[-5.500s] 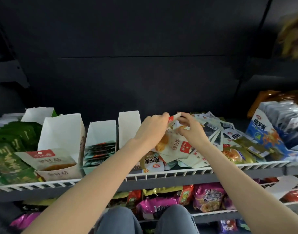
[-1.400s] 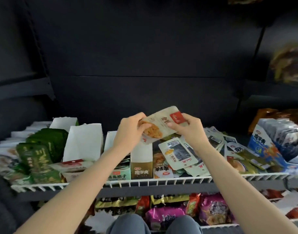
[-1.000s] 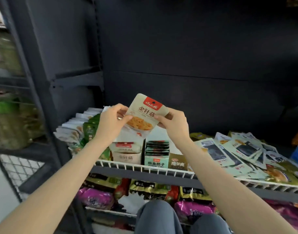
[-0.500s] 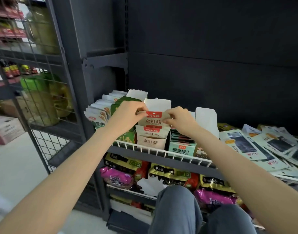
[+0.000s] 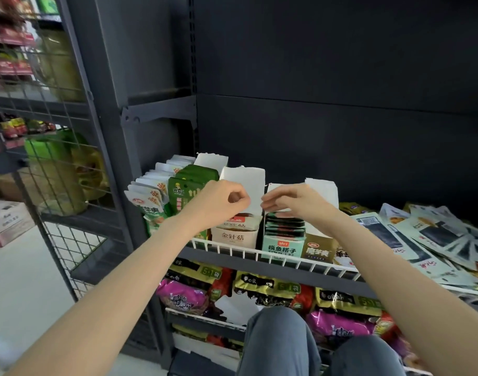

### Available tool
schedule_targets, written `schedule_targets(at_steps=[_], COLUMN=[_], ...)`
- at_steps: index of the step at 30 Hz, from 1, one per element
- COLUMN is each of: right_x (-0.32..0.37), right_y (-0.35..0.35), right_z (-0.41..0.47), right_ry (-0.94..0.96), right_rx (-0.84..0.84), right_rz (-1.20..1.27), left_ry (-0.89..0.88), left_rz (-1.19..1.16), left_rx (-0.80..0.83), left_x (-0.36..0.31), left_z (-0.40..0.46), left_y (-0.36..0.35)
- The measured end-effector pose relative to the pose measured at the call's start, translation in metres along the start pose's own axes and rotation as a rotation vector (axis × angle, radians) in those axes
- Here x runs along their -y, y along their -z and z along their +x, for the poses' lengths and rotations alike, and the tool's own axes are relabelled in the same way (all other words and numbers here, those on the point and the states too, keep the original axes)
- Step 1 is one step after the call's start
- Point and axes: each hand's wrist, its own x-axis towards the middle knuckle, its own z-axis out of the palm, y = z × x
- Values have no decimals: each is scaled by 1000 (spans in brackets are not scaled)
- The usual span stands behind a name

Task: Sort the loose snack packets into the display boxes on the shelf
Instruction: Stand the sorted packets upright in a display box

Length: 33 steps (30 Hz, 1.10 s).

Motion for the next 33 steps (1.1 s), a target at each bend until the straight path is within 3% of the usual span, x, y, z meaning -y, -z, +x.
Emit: schedule_targets(at_steps=[5,9,14,18,21,24,26,29,33], right_x=[-31,-81,-144,-172,-173,-178,-182,-180,-159], right_y=[48,89,124,140,147,158,165,169,174], right_z=[-23,-42,-60,-61,-60,-59,-60,-62,-65], right_ry=[-19,-175,-448,-607,-655,-640,-561,-427,-308], right_rx=[-408,-610,-516,-422,-412,-436,-517,-622,-653], right_rz=[70,-117,-400,-628,-663,-483,-136,338,632], left_ry=[-83,-136,-135,-87,-99,-108,-107,-170,-289], left_rz=[-103,-166,-47,131,209,219,199,95,141], left_rx=[-70,23,237,497,551,575,562,448,202], left_x=[-53,-109,-152,-163,-159,-158,-157,-161,-169], left_z=[28,53,86,100,106,110,112,115,112], left_y=[-43,-98,-183,-229,-241,-246,-245,-238,-216])
